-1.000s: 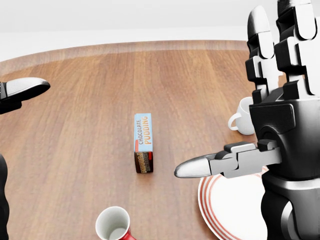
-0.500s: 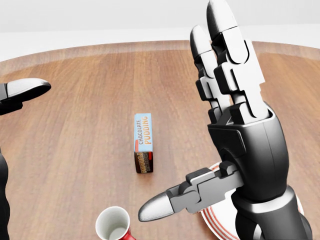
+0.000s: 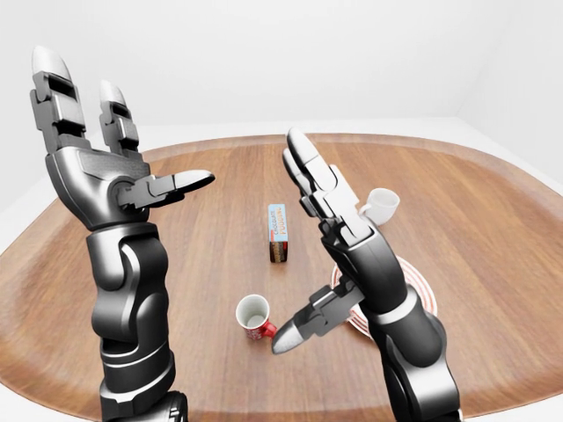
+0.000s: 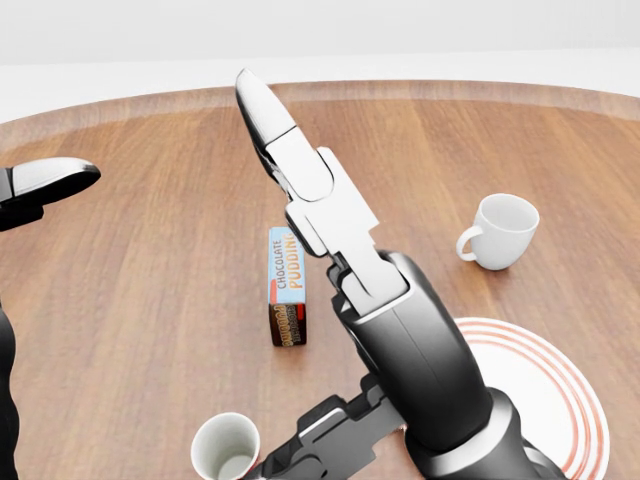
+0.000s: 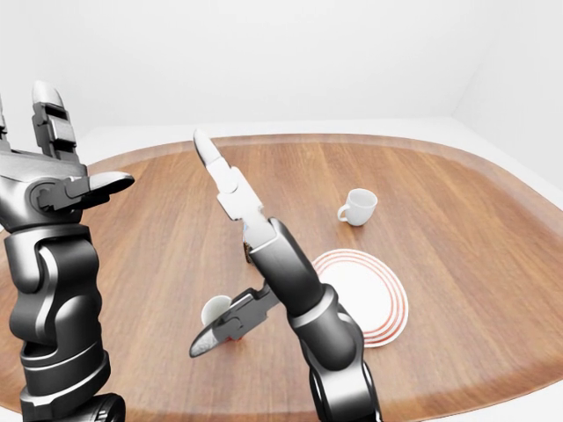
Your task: Pick up the red mug and put it on the plate
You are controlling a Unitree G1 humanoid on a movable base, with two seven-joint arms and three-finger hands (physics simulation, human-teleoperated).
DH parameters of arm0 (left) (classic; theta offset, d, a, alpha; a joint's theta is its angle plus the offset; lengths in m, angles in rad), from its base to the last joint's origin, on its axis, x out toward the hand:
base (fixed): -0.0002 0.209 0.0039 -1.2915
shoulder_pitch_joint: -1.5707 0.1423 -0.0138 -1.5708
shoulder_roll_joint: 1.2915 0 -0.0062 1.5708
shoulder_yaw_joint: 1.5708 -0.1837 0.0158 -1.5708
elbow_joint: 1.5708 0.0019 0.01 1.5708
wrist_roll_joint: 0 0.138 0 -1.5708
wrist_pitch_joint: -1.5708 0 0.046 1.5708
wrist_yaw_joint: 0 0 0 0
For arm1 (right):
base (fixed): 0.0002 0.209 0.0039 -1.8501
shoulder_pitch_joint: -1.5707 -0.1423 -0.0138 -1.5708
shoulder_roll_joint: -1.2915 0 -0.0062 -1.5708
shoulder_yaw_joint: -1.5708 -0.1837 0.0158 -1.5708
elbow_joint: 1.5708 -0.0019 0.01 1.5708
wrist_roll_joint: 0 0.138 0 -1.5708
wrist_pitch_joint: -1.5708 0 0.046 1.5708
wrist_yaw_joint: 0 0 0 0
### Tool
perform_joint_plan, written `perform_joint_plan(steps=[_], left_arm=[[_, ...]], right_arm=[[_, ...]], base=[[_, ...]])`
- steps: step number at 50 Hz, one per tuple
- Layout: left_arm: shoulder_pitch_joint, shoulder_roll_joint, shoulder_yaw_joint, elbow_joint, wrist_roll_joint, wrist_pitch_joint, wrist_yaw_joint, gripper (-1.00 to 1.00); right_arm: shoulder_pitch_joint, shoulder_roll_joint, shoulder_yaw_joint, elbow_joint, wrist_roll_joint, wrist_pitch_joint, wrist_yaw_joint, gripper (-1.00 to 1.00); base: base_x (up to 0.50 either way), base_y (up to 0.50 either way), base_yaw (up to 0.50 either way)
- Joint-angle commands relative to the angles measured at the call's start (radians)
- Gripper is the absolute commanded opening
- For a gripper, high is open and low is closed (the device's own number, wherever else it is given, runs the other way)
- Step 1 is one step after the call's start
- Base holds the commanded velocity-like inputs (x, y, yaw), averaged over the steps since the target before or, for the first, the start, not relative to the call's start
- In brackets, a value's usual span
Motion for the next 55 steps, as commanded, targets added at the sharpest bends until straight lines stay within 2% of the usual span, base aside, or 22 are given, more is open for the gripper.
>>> perform_joint_plan(steps=[1,7,19,41,55], left_arm=[[0.001,0.001,0.002,-0.003,-0.001,0.0,0.002,0.98],[-0.005,0.001,0.0,0.003,-0.001,0.0,0.001,0.98],[0.002,0.001,-0.001,-0.003,0.001,0.0,0.001,0.98],[-0.001,0.003,0.003,0.003,-0.002,0.0,0.001,0.98],[0.0,0.003,0.004,0.0,-0.003,0.0,0.001,0.98]], right_arm=[[-0.002,0.019,0.055,0.017,-0.069,0.0,0.051,1.0],[-0.003,0.015,0.081,0.087,-0.139,0.0,0.061,1.0],[0.019,0.029,0.126,0.148,-0.255,0.0,0.159,1.0],[0.013,0.049,0.112,0.315,-0.353,0.0,0.234,1.0],[-0.005,0.068,0.091,0.395,-0.36,0.0,0.253,1.0]], base=[[0.0,0.0,0.0],[0.0,0.0,0.0],[0.0,0.0,0.0],[0.0,0.0,0.0],[0.0,0.0,0.0]])
